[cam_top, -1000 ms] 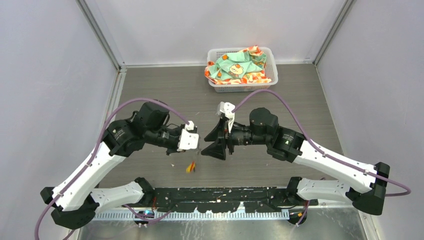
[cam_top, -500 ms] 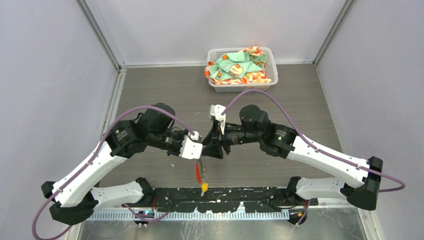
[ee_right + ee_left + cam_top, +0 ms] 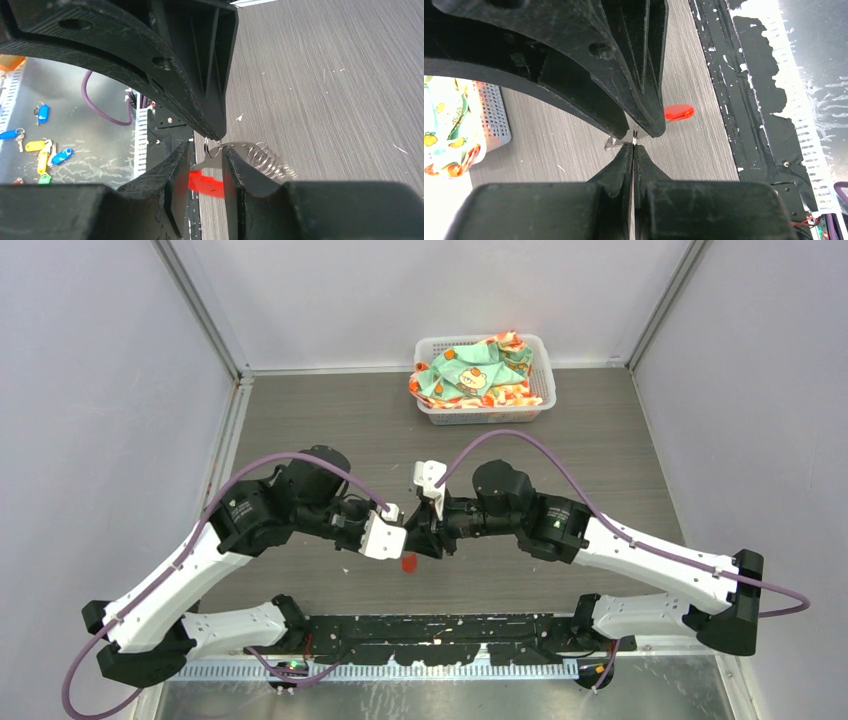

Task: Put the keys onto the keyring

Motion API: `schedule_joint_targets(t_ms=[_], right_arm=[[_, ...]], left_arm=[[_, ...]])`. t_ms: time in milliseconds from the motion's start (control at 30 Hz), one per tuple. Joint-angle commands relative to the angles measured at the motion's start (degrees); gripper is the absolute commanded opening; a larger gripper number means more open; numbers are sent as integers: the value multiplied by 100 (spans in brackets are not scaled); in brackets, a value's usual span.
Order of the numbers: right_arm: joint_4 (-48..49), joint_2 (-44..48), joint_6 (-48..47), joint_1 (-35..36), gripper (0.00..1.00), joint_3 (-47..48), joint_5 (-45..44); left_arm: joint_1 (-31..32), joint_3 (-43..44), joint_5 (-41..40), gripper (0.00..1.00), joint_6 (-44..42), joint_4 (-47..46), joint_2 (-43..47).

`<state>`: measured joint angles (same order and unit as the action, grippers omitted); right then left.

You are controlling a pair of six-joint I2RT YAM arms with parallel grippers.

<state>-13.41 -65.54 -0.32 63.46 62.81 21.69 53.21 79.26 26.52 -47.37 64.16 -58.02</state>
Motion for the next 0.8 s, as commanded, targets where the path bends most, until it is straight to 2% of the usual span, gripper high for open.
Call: schedule_joint_targets(t_ms=[0,100,233,433,533,567,600,633,767], right_arm=[[101,12,-213,99,32,176,-333],[81,-30,-321,219,23,203,-632],[-45,-78,-561,435,3,265,-977],[-32,62,-654,561,1,132,-1378],[523,405,-476,566,1,-236,-1534],[859,558,-407,565,1,-423,-1544],[1167,719,-298,566,1,-607,-1582],[1514,861,-234,568,1,-793,-1603],[2517,1373,123,558,1,-1362,-1542]], left_arm=[[69,239,26,0,45,-86,1],[105,258,49,0,104,-86,0],[132,306,63,0,133,-57,-3],[146,338,107,0,315,-118,16],[146,327,95,0,606,-298,51],[146,327,77,14,765,-371,66],[146,327,50,34,929,-432,89],[146,327,37,47,1072,-473,108],[125,288,-148,56,1488,-499,274]])
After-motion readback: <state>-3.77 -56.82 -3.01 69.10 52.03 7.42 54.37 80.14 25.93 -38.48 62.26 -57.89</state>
